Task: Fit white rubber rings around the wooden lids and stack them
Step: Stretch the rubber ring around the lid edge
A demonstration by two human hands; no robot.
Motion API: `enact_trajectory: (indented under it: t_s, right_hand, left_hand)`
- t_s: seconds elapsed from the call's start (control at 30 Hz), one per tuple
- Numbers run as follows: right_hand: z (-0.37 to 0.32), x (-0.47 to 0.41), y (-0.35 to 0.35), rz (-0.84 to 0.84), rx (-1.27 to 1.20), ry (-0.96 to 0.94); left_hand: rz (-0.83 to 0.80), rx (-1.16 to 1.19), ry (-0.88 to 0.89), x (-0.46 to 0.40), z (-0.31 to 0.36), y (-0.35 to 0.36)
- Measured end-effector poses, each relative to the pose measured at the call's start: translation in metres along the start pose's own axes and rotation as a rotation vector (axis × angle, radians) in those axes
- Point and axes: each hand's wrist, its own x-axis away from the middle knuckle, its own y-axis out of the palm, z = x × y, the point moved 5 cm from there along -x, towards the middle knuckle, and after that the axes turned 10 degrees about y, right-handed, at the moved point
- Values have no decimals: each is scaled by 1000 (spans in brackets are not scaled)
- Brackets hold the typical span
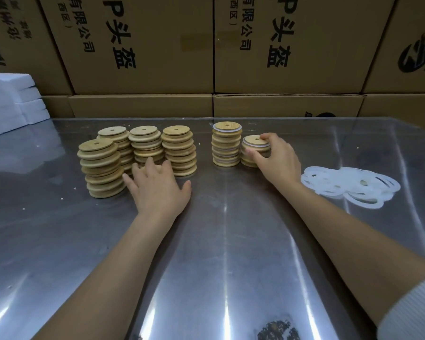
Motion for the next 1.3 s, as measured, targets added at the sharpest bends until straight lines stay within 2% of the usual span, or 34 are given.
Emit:
enact_trajectory:
  t_s: [0.1, 0.3, 0.57, 0.67, 0.87, 1.0, 1.13, 1.3]
  right_hand:
    - [0, 1, -1, 8, 7, 30]
    - [-5, 18, -15, 108, 23, 29]
    - [4, 61, -38, -12, 149, 118]
    - [8, 80, -43, -85, 244, 162]
    - [12, 94, -42, -140, 431, 232]
    - [9, 87, -43, -114, 451, 141]
    - [12, 81, -47, -106, 355, 86]
    - [13, 77, -60, -28, -53, 162]
  left_hand:
    - [-12, 5, -22, 1, -1, -1]
    - [71, 80, 120, 4, 10, -7]
    - [157, 364, 447, 15, 50, -16]
    - [131, 478, 547, 22, 65, -15]
    - [33, 638, 606, 33, 85, -8]
    - [-41, 647, 630, 33, 88, -2]
    - [-65, 658, 642, 32, 89, 1]
    - [-100, 687, 567, 29, 86, 7]
